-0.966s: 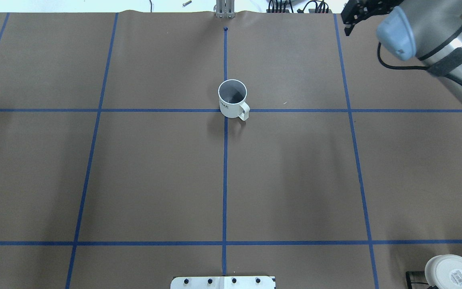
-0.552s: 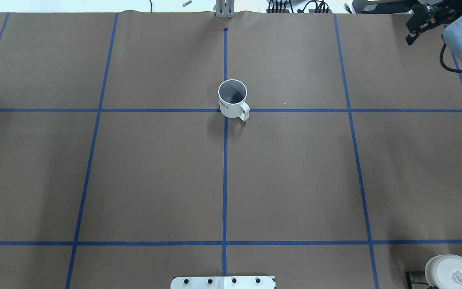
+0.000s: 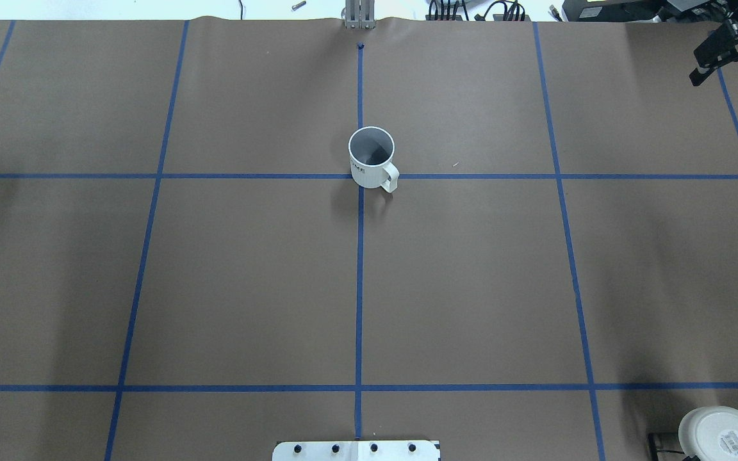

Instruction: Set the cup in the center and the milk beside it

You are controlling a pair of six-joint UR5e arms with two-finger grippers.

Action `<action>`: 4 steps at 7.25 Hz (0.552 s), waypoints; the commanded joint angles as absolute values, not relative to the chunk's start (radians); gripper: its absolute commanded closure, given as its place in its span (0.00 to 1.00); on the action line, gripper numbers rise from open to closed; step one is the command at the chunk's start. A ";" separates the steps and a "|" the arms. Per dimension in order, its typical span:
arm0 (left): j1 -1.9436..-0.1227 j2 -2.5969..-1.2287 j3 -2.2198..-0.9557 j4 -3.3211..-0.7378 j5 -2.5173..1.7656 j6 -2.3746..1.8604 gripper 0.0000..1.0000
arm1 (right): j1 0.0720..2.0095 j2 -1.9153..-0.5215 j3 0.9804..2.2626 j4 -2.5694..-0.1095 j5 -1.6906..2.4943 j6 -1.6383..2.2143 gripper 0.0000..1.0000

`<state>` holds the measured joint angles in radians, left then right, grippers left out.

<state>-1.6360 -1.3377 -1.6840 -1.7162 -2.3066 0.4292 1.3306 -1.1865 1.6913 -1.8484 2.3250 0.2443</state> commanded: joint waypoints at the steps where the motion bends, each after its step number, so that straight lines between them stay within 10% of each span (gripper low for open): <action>1: -1.635 -1.348 -1.667 -1.717 -2.313 0.425 0.02 | 1.331 -1.255 1.736 -1.848 2.322 0.201 0.00; 4: -1.635 -1.348 -1.667 -1.717 -2.316 0.397 0.02 | 1.338 -1.264 1.726 -1.848 2.316 0.161 0.00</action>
